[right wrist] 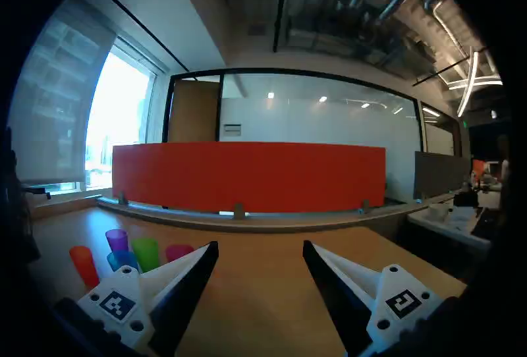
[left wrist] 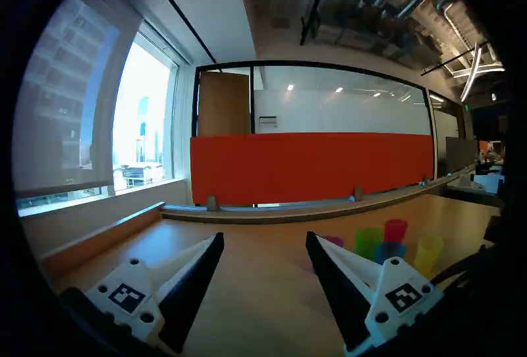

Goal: Pour water

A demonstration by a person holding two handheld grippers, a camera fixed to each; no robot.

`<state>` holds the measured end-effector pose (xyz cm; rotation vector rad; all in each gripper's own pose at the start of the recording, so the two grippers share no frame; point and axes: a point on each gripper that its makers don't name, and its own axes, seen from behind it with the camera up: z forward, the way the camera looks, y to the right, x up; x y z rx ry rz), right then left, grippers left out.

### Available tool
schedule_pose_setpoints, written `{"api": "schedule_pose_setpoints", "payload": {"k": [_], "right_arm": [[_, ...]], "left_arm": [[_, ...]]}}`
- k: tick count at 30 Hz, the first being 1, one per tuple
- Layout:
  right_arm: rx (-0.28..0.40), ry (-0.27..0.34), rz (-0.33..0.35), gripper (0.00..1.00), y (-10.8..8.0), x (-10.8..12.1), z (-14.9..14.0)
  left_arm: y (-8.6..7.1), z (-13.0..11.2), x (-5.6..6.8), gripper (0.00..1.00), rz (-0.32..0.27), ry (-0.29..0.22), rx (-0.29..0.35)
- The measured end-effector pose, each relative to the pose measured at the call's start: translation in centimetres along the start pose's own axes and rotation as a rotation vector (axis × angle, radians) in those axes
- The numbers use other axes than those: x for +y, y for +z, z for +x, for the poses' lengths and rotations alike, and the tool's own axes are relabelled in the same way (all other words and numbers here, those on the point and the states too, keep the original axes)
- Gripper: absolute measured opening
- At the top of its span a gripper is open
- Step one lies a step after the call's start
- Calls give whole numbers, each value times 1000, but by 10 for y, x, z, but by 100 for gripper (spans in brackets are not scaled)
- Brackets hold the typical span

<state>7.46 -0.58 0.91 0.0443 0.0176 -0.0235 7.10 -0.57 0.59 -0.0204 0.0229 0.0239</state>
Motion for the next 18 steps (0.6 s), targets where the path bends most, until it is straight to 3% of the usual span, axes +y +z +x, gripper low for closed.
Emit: {"api": "schedule_pose_setpoints", "payload": {"k": [18], "right_arm": [[-15,-1,34,99,18,-10,79]], "left_arm": [[15,101,7,92,-59,48,42]]}}
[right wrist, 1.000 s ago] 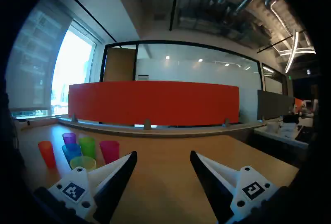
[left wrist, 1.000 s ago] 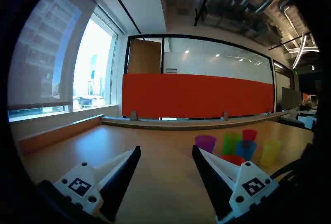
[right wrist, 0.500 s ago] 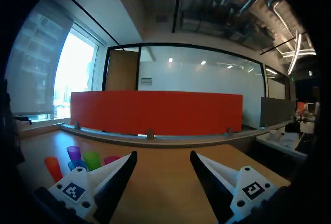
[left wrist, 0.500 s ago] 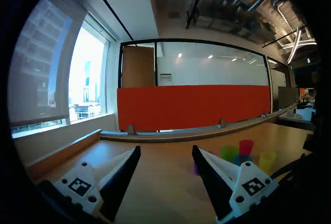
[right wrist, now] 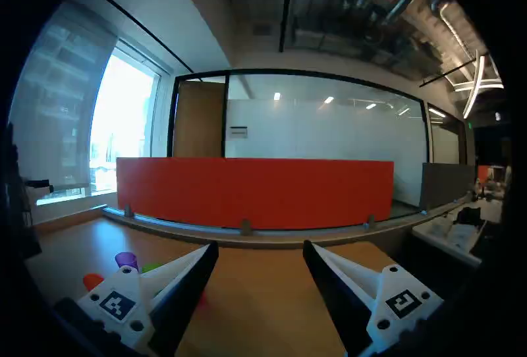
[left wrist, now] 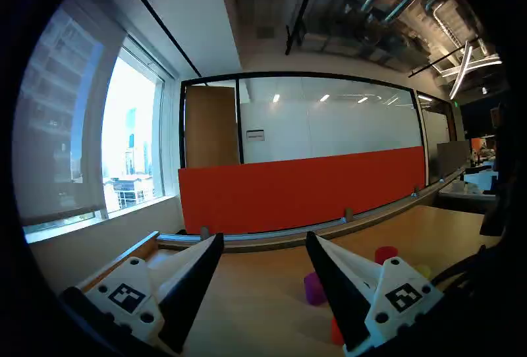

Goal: Pour water

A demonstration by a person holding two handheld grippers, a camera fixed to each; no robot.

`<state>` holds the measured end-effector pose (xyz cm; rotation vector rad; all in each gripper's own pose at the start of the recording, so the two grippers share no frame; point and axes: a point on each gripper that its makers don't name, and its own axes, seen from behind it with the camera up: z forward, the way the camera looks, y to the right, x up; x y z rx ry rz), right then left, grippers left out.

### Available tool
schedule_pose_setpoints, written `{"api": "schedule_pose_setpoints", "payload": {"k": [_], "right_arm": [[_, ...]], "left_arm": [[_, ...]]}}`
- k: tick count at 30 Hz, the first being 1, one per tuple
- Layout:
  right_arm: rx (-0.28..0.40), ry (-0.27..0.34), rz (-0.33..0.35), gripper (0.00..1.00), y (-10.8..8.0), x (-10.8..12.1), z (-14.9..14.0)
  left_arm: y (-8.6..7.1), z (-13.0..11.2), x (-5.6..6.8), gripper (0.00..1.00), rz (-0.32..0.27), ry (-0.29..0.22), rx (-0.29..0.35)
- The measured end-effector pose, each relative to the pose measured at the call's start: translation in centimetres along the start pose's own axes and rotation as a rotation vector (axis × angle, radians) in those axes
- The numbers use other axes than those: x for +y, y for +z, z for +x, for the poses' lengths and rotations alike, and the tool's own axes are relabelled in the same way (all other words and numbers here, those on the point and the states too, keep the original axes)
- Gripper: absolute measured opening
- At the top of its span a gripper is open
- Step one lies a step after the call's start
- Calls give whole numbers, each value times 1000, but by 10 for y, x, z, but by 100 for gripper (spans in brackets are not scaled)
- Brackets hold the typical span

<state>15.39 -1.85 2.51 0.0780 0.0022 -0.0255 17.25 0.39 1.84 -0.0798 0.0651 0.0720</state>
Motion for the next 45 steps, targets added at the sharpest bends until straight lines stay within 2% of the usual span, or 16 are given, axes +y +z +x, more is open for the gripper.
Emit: {"api": "schedule_pose_setpoints", "payload": {"k": [9,18,24,33,38,45], "right_arm": [[18,-38,11,99,10,-5,35],[10,-35,12,99,14,-5,50],[1,-50,20,99,14,-4,49],[-15,-89,51,99,18,-4,45],[-33,-117,100,99,21,-11,43],[-53,-179,202,100,22,-27,43]], "left_arm": [[11,26,0,92,-15,-14,-13],[19,46,-1,92,-36,-17,-24],[24,42,5,92,-64,-10,-45],[30,35,14,92,-120,31,-79],[31,30,19,92,-164,49,-100],[33,23,26,92,-224,85,-127]]}}
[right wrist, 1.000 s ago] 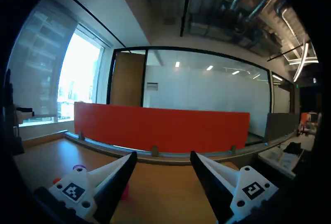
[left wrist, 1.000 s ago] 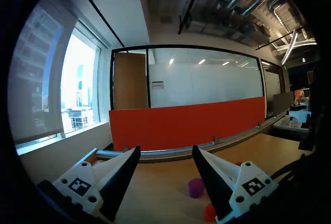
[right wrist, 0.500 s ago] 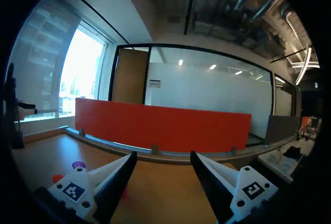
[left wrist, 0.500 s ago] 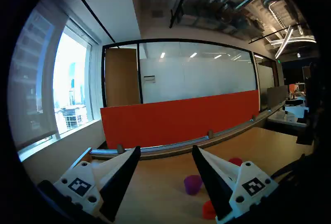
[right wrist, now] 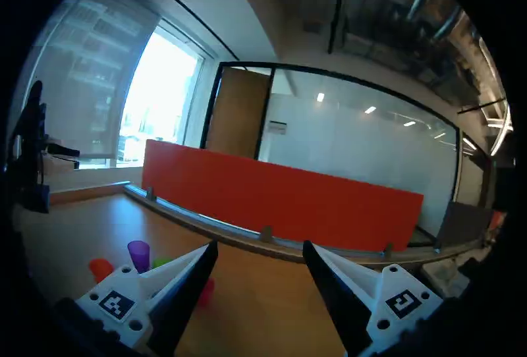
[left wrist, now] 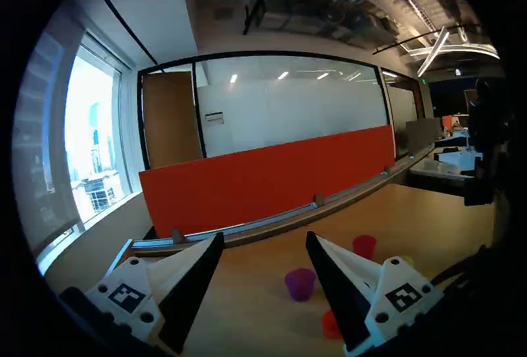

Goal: Pour water

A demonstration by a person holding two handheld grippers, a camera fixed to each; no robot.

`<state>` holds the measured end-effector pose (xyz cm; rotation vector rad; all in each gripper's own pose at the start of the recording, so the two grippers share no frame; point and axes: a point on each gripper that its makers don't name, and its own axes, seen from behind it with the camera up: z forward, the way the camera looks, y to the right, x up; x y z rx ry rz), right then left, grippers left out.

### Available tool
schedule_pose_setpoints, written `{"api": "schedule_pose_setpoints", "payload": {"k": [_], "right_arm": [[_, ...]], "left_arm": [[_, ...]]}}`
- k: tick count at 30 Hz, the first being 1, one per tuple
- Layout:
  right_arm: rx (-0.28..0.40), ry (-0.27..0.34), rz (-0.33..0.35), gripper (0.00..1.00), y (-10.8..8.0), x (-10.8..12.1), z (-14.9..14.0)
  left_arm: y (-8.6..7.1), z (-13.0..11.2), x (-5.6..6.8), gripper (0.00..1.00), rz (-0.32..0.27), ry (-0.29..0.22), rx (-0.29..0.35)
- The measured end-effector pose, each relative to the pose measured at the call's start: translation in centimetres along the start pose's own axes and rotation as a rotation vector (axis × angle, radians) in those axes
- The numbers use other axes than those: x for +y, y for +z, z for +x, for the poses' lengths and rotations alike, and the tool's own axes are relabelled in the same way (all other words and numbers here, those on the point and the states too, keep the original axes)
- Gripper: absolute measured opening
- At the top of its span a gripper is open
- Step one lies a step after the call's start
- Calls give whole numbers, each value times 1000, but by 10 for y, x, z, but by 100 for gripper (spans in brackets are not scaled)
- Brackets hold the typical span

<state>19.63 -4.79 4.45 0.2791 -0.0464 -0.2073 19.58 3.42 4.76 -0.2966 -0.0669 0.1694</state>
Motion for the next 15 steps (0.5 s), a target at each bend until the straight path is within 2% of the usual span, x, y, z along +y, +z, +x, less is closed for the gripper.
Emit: {"api": "schedule_pose_setpoints", "payload": {"k": [9,15], "right_arm": [[-41,-9,113,100,4,-19,-2],[-61,-8,163,100,6,-27,-4]], "left_arm": [[8,-12,13,92,-90,13,-44],[14,-20,17,92,-129,13,-72]]}}
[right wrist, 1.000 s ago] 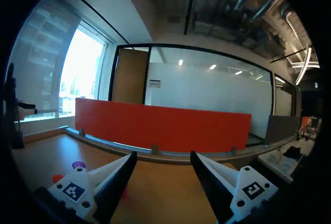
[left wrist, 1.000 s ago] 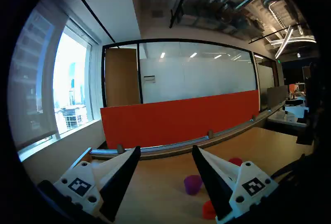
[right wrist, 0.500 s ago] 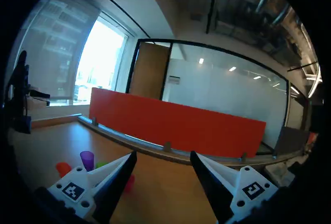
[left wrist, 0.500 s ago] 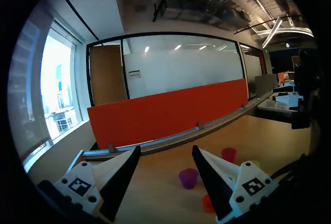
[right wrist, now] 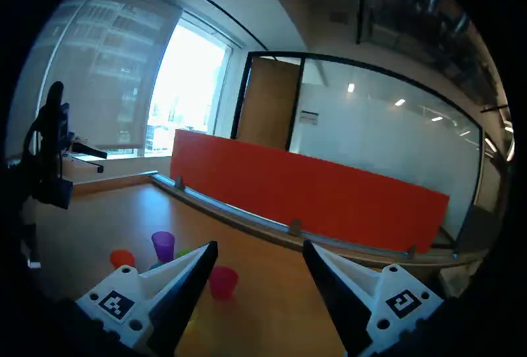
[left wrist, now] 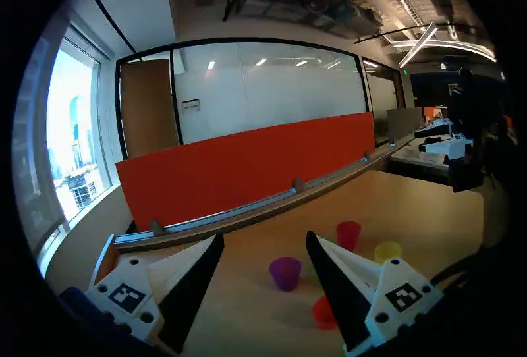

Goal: Pour water

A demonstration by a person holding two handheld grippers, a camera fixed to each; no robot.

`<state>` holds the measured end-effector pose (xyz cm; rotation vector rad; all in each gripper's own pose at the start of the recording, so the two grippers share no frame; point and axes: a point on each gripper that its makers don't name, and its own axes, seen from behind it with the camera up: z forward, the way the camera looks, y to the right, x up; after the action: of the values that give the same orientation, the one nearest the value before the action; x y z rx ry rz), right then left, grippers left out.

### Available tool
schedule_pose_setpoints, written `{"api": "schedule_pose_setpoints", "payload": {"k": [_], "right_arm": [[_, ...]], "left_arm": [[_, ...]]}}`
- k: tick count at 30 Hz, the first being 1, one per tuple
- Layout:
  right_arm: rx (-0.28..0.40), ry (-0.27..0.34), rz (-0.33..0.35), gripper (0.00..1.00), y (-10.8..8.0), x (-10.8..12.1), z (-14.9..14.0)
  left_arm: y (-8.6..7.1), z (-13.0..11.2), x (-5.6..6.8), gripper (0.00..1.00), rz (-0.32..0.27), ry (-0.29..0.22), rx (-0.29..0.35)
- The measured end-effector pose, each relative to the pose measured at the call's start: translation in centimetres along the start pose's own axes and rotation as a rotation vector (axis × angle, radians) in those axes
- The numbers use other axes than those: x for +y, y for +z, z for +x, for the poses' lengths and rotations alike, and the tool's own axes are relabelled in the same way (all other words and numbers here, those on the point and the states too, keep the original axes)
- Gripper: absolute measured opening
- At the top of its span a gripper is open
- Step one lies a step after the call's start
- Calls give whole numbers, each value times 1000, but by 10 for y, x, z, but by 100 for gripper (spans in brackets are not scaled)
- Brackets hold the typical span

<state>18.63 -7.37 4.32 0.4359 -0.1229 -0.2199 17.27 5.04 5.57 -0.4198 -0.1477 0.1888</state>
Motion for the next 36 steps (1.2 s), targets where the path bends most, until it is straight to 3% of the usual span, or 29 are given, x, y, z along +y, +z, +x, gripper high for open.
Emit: {"api": "schedule_pose_setpoints", "payload": {"k": [24,36], "right_arm": [[-128,-55,198,100,18,-30,-24],[-183,-74,306,100,23,-48,-37]], "left_arm": [[32,-13,27,92,-185,61,-90],[44,-27,37,92,-265,55,-135]]}}
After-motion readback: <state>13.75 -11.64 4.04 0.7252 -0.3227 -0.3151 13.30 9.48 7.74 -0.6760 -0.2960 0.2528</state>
